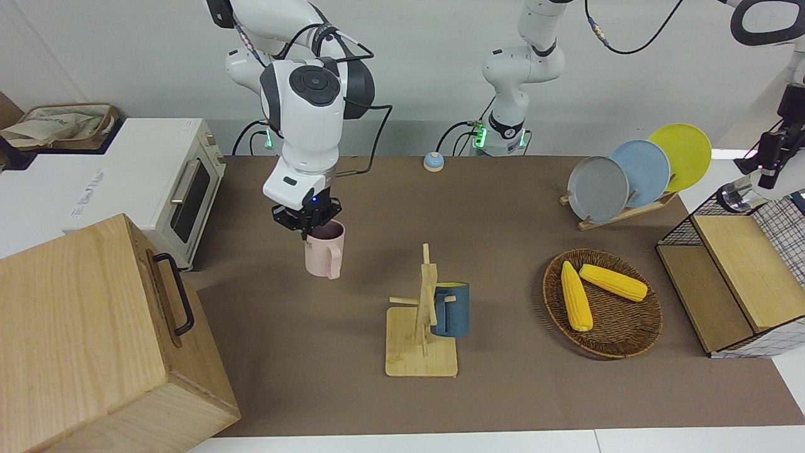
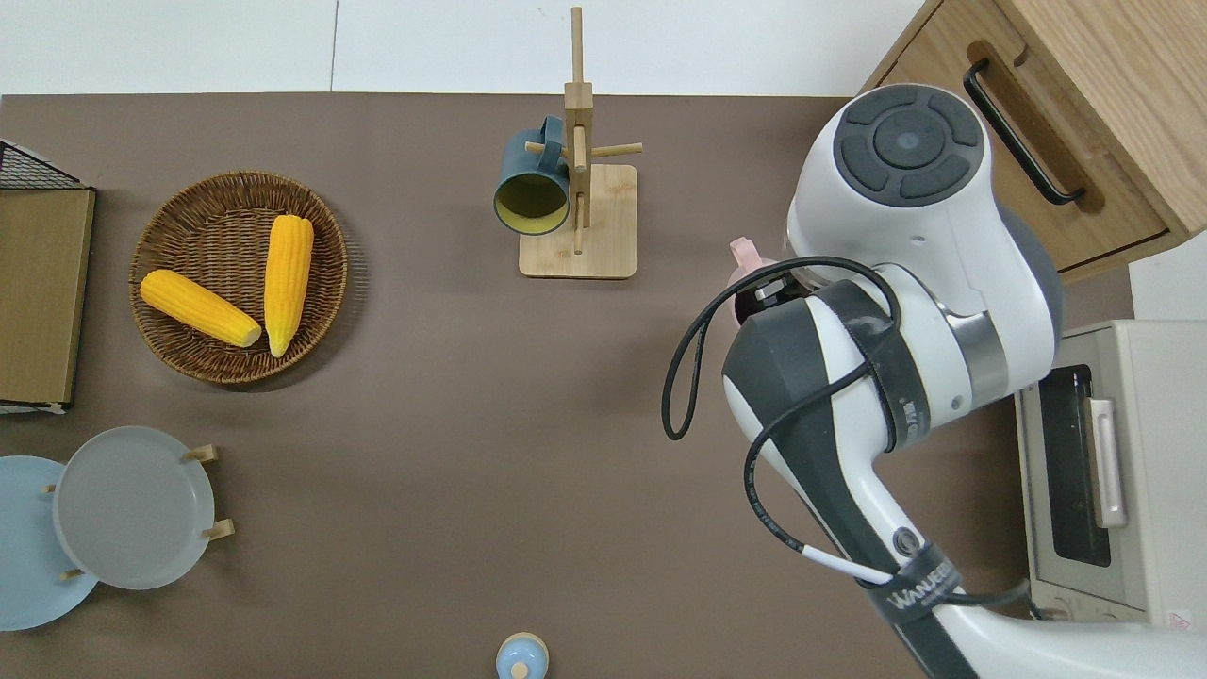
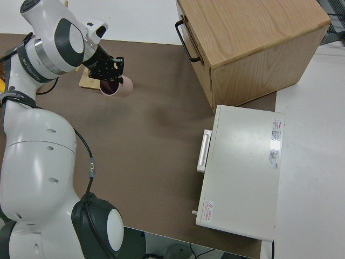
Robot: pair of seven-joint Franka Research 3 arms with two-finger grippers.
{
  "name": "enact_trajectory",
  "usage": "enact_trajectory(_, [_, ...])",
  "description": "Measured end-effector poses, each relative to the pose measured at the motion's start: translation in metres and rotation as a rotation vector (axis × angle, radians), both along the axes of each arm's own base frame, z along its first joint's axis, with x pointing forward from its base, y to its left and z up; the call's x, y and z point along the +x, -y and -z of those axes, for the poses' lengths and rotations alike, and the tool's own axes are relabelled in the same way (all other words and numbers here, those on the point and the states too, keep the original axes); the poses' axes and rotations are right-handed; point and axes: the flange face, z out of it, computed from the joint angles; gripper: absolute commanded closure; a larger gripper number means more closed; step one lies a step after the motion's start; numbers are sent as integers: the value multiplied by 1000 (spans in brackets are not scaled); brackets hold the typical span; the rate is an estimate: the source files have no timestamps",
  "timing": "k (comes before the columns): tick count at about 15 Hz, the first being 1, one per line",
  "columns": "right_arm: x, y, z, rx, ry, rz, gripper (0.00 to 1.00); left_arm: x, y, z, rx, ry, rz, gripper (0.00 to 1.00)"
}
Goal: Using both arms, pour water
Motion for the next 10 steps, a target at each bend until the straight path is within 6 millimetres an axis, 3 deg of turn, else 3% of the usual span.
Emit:
enact_trajectory(2, [-11,-8,3,45,-67,56,1000,-6,22,2,5,-22,-15,1000])
enact_trajectory(4, [-23,-30,7,92,-110,132,1000,-15,46,3,1,-35,-27,1000])
enact_trajectory(10, [-72,-139,17,213,-198,364,1000,-43,120,20,-12,-55,-53,1000])
